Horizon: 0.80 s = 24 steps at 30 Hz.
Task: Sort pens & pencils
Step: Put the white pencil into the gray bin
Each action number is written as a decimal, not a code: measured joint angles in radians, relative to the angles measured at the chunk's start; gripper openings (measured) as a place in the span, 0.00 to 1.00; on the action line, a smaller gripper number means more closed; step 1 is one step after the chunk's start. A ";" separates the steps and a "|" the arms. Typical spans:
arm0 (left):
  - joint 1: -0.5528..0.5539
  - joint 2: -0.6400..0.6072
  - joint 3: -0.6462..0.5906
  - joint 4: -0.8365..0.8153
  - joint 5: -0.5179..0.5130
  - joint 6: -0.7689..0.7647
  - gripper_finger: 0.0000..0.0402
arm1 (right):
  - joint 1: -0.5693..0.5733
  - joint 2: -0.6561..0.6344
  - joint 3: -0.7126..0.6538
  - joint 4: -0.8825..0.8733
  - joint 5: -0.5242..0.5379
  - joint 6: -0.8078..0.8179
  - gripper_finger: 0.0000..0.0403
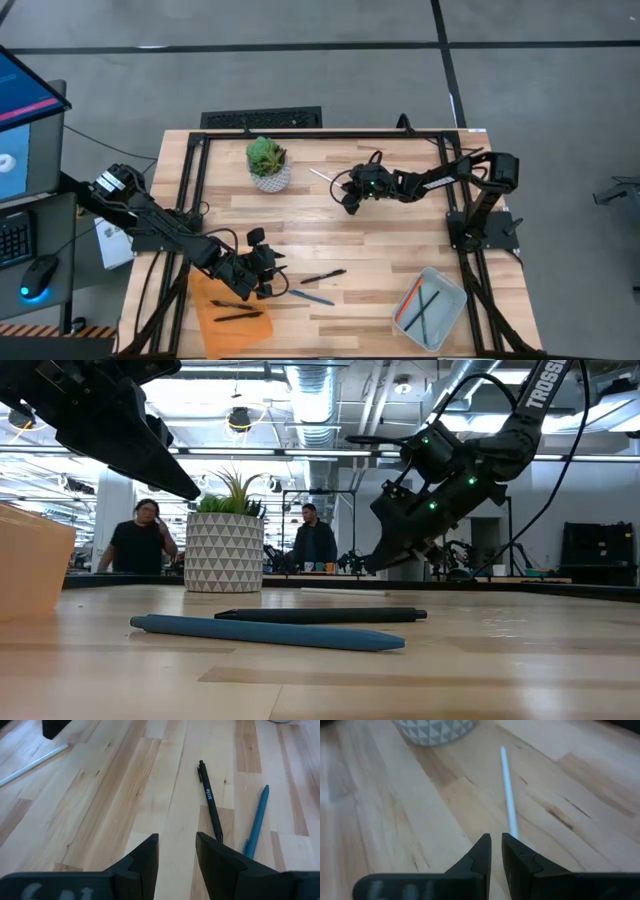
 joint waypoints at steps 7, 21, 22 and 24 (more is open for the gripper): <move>0.000 0.000 0.000 -0.002 0.017 0.000 0.31 | 0.000 0.000 0.000 0.042 0.000 0.053 0.17; 0.000 0.000 0.000 -0.012 0.024 0.000 0.31 | -0.007 0.000 0.000 -0.035 0.015 -0.024 0.17; 0.000 0.000 0.000 -0.012 0.024 0.000 0.31 | -0.009 0.000 0.000 -0.049 0.027 -0.024 0.17; 0.000 0.000 0.000 -0.012 0.025 0.000 0.31 | -0.010 0.000 0.000 -0.072 0.034 -0.025 0.17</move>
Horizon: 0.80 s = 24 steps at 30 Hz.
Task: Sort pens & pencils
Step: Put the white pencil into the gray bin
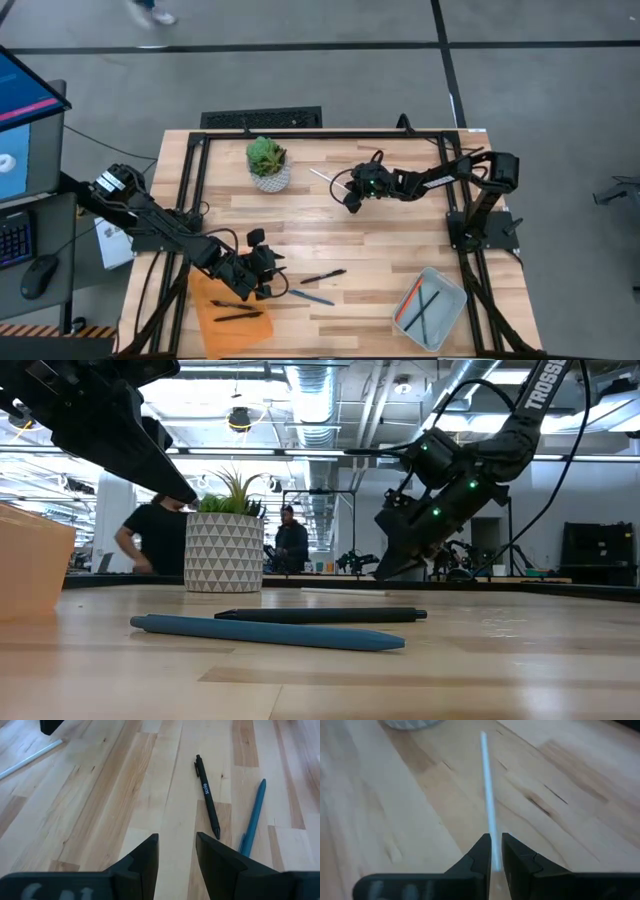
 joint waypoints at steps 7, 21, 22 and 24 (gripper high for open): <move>0.000 0.000 0.000 0.001 0.000 0.000 0.31 | 0.002 0.012 0.000 -0.005 0.000 -0.024 0.17; 0.000 0.000 0.000 0.001 0.000 0.000 0.31 | 0.009 0.151 0.005 0.120 0.021 -0.001 0.17; 0.000 0.000 0.000 0.001 0.000 0.000 0.31 | 0.009 0.160 0.005 0.133 0.023 -0.001 0.17; 0.000 0.000 0.000 0.001 0.000 0.000 0.31 | 0.012 0.170 0.006 0.139 0.024 0.002 0.17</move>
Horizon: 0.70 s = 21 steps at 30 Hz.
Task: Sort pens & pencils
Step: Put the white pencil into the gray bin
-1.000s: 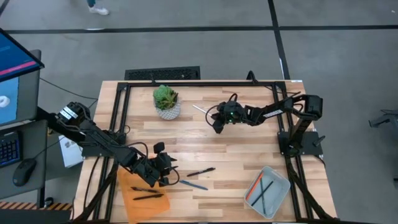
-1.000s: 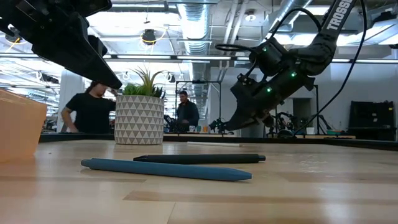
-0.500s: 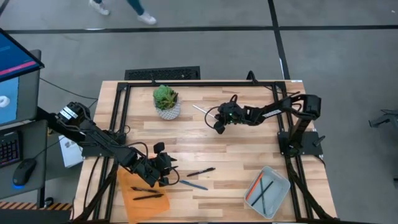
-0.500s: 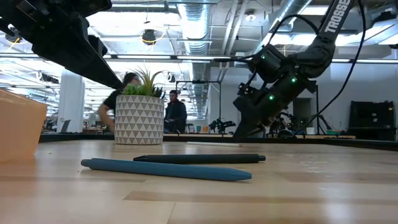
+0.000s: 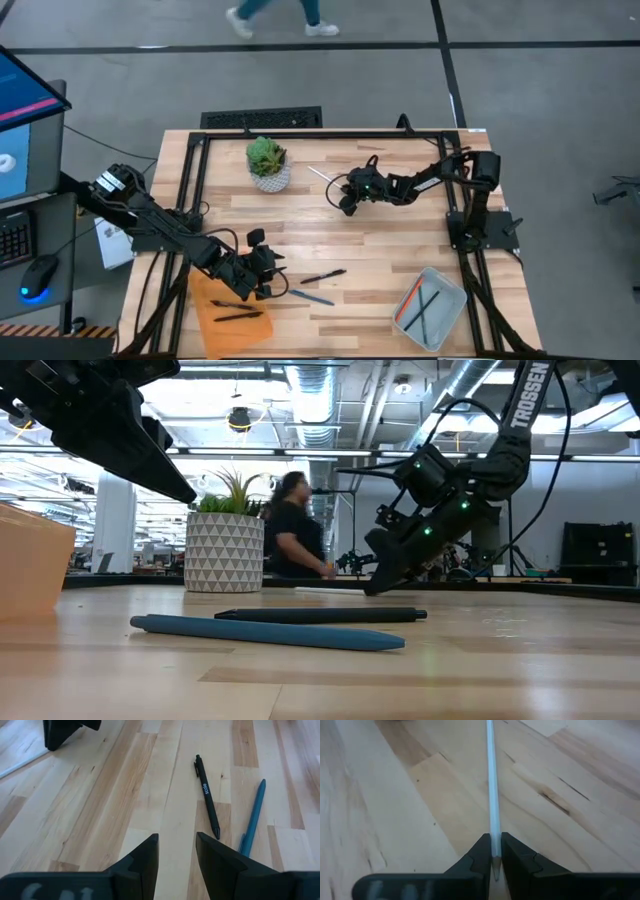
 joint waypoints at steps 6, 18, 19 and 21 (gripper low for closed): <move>0.000 0.000 0.000 0.000 0.000 0.000 0.31 | 0.017 0.011 -0.001 0.019 0.016 -0.006 0.17; 0.000 0.000 0.000 0.000 0.000 0.000 0.31 | 0.021 0.012 -0.002 0.024 0.029 -0.008 0.08; 0.000 0.000 0.000 0.000 0.000 0.000 0.31 | 0.021 0.012 -0.002 0.025 0.028 -0.008 0.08; 0.000 0.000 0.000 0.000 0.000 0.000 0.31 | 0.021 0.012 -0.002 0.027 0.028 -0.008 0.07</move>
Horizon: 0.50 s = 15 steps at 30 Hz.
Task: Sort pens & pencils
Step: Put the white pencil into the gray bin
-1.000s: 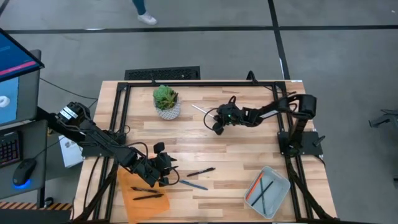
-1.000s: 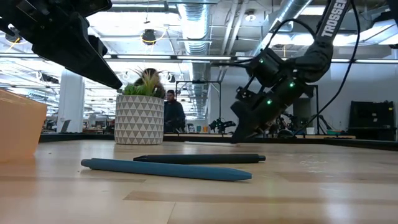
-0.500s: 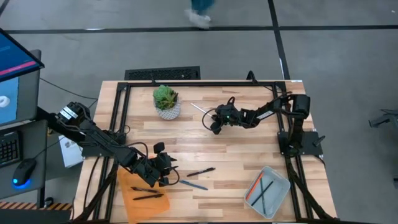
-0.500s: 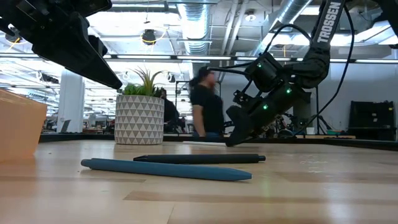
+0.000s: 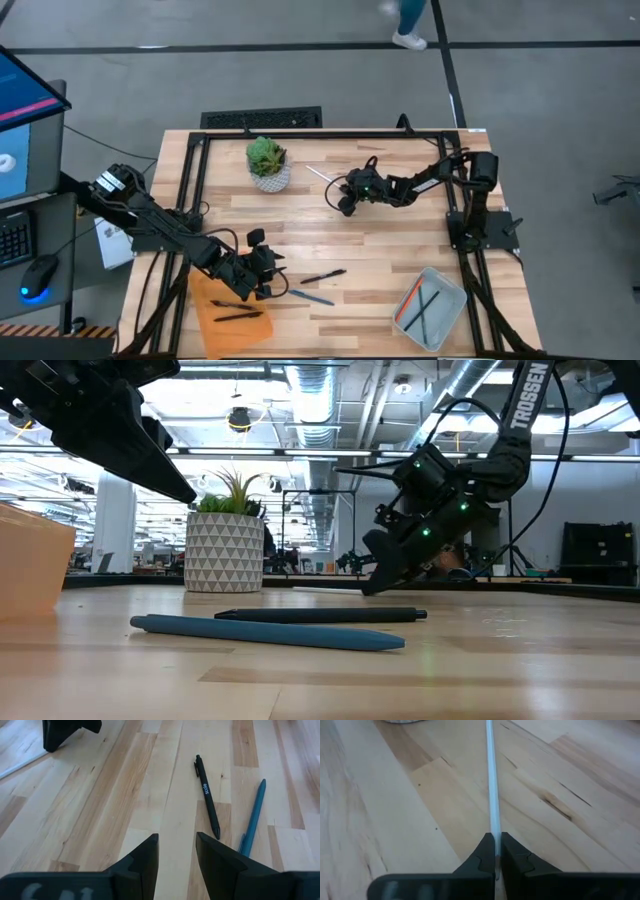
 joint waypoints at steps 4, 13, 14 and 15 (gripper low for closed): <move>0.000 0.000 0.000 0.000 0.000 0.000 0.31 | 0.000 0.002 -0.002 0.017 -0.001 0.006 0.08; 0.000 0.000 0.000 -0.006 0.019 0.000 0.31 | 0.001 -0.104 -0.009 -0.034 -0.023 0.014 0.04; 0.000 0.000 0.000 -0.006 0.019 0.000 0.31 | 0.004 -0.127 -0.006 -0.045 -0.021 0.014 0.03; 0.000 0.000 0.000 -0.006 0.019 0.000 0.31 | 0.007 -0.150 -0.005 -0.071 -0.021 0.016 0.03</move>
